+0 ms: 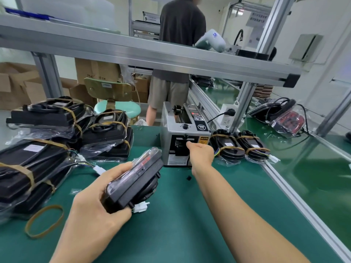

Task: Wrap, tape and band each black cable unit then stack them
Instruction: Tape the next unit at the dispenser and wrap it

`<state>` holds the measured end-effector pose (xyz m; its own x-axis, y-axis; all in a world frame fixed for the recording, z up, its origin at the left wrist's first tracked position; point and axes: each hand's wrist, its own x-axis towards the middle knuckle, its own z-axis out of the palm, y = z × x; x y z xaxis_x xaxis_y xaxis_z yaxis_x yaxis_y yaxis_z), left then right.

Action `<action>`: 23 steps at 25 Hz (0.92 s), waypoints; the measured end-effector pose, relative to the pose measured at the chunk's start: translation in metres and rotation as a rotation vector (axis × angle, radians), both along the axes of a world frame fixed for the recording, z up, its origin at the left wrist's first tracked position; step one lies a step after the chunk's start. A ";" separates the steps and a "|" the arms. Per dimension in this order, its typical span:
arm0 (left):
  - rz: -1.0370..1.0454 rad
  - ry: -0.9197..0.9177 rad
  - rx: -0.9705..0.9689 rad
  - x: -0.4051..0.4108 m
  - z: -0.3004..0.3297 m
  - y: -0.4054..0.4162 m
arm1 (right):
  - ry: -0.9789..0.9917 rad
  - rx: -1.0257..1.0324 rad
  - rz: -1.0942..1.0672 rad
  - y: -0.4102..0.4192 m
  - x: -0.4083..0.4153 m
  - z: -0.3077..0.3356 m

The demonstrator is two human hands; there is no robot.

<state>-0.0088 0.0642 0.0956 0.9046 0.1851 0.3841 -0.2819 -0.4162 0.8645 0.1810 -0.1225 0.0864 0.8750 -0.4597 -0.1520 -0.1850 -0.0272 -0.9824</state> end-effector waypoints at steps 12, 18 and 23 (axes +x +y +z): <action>0.039 -0.036 -0.003 0.000 0.002 -0.011 | -0.161 0.236 0.463 0.011 -0.070 0.046; 0.074 -0.066 -0.033 -0.002 0.005 -0.024 | -0.250 0.108 0.794 0.016 -0.132 0.051; 0.093 -0.066 0.001 -0.002 0.001 -0.024 | -0.229 0.083 0.765 0.018 -0.132 0.046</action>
